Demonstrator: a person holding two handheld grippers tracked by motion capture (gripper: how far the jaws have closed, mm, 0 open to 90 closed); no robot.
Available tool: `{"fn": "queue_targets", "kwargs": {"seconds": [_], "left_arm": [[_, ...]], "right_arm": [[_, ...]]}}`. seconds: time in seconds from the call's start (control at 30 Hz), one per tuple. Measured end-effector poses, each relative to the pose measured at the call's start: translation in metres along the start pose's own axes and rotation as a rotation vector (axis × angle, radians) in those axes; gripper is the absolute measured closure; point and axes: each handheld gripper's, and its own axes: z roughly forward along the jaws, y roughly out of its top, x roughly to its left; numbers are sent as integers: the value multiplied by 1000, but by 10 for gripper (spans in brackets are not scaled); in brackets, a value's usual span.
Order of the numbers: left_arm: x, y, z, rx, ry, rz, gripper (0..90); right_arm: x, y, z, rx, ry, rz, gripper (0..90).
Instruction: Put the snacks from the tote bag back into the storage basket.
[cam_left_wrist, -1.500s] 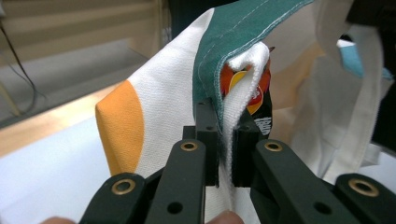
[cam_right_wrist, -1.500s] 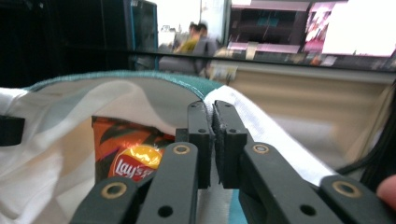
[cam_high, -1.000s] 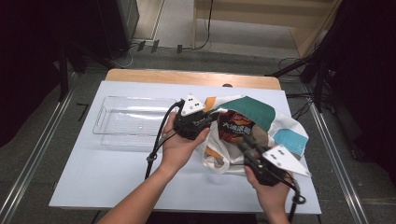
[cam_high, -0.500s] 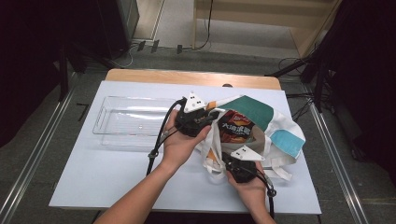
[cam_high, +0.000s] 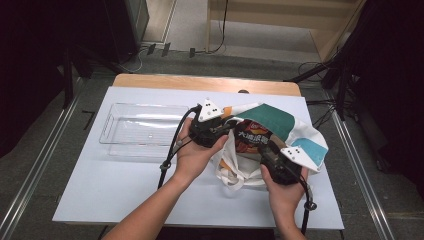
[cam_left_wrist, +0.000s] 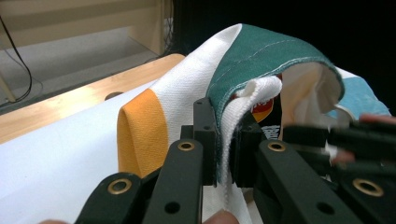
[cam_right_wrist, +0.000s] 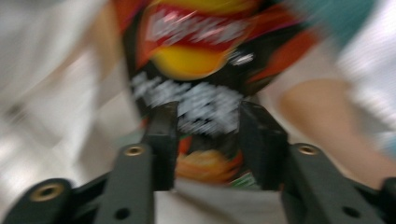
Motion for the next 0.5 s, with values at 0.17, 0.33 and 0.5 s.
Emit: {"fn": "queue_targets", "kwargs": {"seconds": [0.17,0.33,0.5], "left_arm": [[0,0,1,-2,-10,-4,845],[0,0,0,3,-11,6,847],[3,4,1,-4,-3,3,848]], "right_arm": [[-2,9,14,7,22,45,490],[-7,7,23,23,15,30,900],[-5,0,11,40,72,-91,900]]}}
